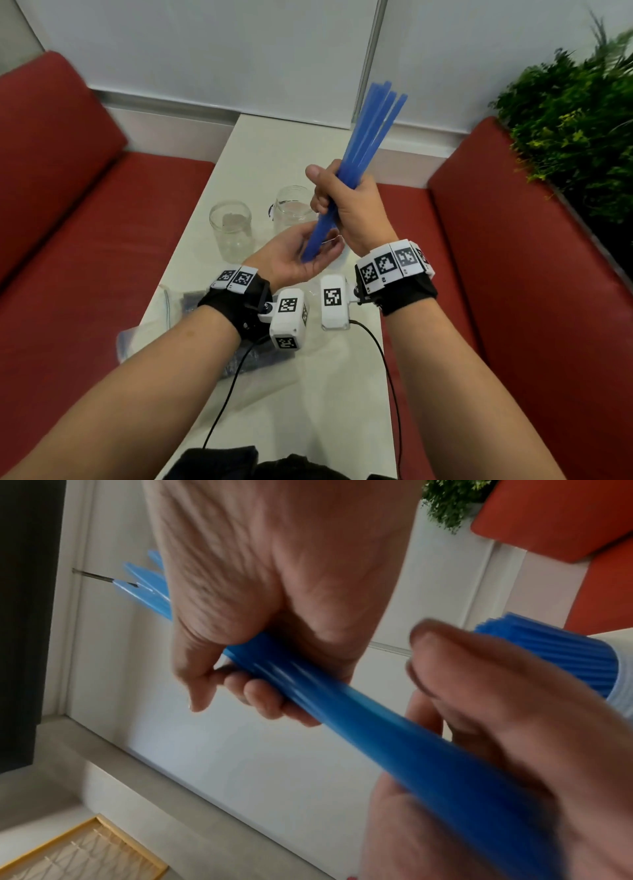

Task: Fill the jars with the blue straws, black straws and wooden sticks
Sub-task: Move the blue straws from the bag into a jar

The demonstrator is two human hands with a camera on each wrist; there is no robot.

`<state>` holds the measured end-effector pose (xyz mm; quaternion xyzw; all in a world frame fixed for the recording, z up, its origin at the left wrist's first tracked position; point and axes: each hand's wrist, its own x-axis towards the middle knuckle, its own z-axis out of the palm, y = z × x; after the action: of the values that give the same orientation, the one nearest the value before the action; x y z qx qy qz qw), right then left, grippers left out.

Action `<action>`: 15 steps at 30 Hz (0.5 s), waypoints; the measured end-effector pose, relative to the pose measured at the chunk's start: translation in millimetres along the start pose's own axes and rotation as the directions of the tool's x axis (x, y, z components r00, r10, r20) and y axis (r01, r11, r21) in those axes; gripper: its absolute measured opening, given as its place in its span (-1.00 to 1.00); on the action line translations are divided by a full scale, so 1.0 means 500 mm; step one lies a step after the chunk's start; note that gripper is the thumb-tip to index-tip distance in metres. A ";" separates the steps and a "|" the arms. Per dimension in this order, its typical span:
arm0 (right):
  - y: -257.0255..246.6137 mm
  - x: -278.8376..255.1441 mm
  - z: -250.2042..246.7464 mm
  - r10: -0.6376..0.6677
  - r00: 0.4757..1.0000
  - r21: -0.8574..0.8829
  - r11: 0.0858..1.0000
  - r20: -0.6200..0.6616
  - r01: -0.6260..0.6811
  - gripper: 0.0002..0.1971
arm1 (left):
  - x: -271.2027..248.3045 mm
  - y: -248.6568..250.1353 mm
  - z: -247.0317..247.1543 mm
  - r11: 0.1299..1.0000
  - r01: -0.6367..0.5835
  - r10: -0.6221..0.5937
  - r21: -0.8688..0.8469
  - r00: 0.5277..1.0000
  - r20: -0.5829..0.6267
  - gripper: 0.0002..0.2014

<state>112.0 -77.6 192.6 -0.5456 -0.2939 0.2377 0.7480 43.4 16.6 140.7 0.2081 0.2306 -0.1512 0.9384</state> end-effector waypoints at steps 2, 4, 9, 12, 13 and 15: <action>0.012 -0.001 -0.002 0.006 1.000 0.005 1.000 -0.029 -0.006 -0.58 | 0.009 -0.001 -0.012 0.998 0.059 -0.058 0.036 0.998 -0.015 -0.82; 0.027 -0.003 -0.007 0.023 0.999 -0.019 1.000 -0.034 -0.023 -0.58 | 0.021 -0.005 -0.029 0.993 0.108 -0.107 0.037 0.994 -0.034 -0.81; 0.028 -0.001 -0.061 0.226 0.972 -0.425 0.887 0.063 -0.179 -0.73 | 0.062 -0.020 -0.096 0.979 0.059 -0.022 0.194 0.981 -0.190 -0.83; -0.013 0.018 -0.120 0.462 0.876 -0.532 0.781 0.140 -0.327 -0.82 | 0.079 -0.017 -0.149 0.951 0.066 0.021 0.300 0.960 -0.279 -0.82; -0.028 0.024 -0.135 0.516 0.842 -0.546 0.756 0.157 -0.362 -0.85 | 0.086 -0.016 -0.162 0.947 0.066 0.028 0.315 0.958 -0.287 -0.81; -0.050 0.034 -0.150 0.535 0.828 -0.525 0.760 0.169 -0.384 -0.90 | 0.108 -0.010 -0.174 0.949 0.019 0.073 0.314 0.957 -0.279 -0.80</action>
<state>177.3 -124.1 202.2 -0.7211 -0.3107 0.4199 0.4551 54.9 42.3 42.2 0.3772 0.3347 -0.1412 0.8519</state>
